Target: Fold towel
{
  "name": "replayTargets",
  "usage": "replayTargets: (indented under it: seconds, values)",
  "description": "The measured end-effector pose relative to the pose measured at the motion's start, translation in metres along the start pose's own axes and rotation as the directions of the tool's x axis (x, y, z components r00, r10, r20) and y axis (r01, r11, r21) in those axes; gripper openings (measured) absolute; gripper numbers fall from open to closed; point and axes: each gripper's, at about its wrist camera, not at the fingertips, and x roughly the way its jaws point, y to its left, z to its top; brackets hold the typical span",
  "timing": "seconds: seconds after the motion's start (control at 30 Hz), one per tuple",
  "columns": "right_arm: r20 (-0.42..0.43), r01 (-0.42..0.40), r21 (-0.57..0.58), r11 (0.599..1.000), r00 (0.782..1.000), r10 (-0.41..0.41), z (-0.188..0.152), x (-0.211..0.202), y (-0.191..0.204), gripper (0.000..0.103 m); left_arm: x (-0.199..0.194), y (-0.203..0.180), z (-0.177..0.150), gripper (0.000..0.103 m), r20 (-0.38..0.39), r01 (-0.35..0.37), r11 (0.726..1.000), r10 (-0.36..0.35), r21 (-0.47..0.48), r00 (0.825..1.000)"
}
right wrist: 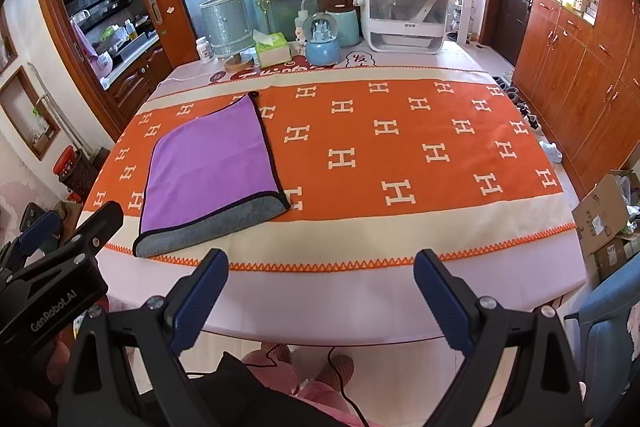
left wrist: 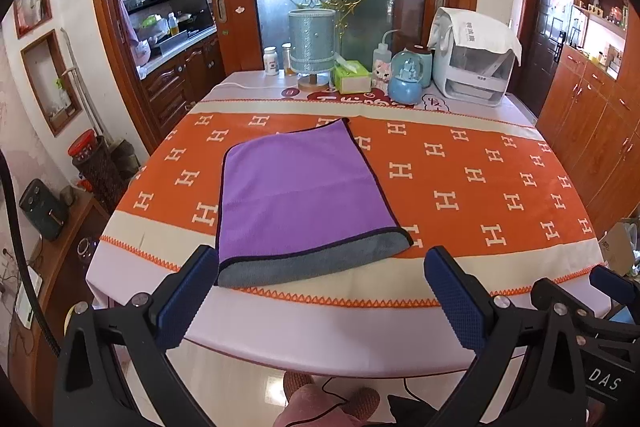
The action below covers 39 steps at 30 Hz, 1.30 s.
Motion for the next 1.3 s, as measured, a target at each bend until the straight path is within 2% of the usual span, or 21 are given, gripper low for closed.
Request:
replayTargets:
  seconds: [0.3, 0.43, 0.7, 0.93, 1.07, 1.3]
  values:
    - [-0.008, -0.017, -0.046, 0.999, 1.000, 0.016, 0.005, 0.006, 0.012, 0.095, 0.010, 0.018, -0.006, 0.102, -0.067, -0.024, 0.999, 0.022, -0.033, 0.998]
    - [-0.002, -0.022, -0.059, 0.998, 1.000, 0.022, 0.008, 0.009, 0.021, 0.095, 0.015, 0.024, -0.007, 0.102, -0.086, -0.038, 0.999, 0.037, -0.013, 0.996]
    - [0.020, -0.055, -0.091, 0.994, 0.998, 0.057, 0.015, 0.019, 0.048, 0.095, 0.027, 0.050, -0.004, 0.102, -0.103, -0.024, 1.000, 0.023, -0.004, 0.994]
    - [0.065, -0.049, -0.147, 0.988, 0.996, 0.059, 0.018, 0.029, 0.076, 0.094, 0.049, 0.080, 0.001, 0.102, -0.124, 0.028, 1.000, -0.027, 0.008, 0.992]
    - [0.055, -0.052, -0.170, 0.984, 0.997, 0.063, 0.019, 0.037, 0.088, 0.094, 0.064, 0.098, 0.003, 0.102, -0.140, 0.096, 0.995, -0.092, 0.024, 0.986]
    - [0.063, -0.017, -0.223, 0.975, 0.998, 0.032, 0.016, 0.050, 0.103, 0.094, 0.087, 0.120, 0.003, 0.102, -0.161, 0.158, 0.985, -0.145, 0.074, 0.976]
